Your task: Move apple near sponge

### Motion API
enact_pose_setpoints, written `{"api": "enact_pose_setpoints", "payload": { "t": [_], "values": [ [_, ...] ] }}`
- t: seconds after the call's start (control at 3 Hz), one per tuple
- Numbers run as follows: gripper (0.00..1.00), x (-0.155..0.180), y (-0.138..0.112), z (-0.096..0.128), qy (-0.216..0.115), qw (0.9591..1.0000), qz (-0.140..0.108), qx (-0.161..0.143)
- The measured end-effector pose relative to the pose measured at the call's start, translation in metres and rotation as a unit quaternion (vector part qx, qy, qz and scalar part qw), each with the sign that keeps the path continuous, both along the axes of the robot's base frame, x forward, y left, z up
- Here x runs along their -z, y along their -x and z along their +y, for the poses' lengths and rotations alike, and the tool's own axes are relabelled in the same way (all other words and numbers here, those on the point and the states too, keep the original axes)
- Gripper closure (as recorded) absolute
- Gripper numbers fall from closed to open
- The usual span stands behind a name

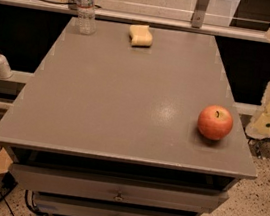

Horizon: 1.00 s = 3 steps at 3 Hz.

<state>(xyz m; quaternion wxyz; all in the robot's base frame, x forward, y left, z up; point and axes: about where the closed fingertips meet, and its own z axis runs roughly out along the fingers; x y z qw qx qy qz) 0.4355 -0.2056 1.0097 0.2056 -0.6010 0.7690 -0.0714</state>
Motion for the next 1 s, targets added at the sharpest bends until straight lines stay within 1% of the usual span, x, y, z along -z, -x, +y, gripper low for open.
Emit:
{"api": "enact_pose_setpoints", "payload": {
  "t": [0.33,0.67,1.0],
  "values": [
    [0.0,0.0,0.0,0.0,0.0,1.0,0.0,0.0],
    [0.0,0.004,-0.007,0.001,-0.008,0.9997,0.0,-0.021],
    [0.0,0.047,-0.016,-0.009,-0.042,0.9981,0.017,-0.041]
  ]
}}
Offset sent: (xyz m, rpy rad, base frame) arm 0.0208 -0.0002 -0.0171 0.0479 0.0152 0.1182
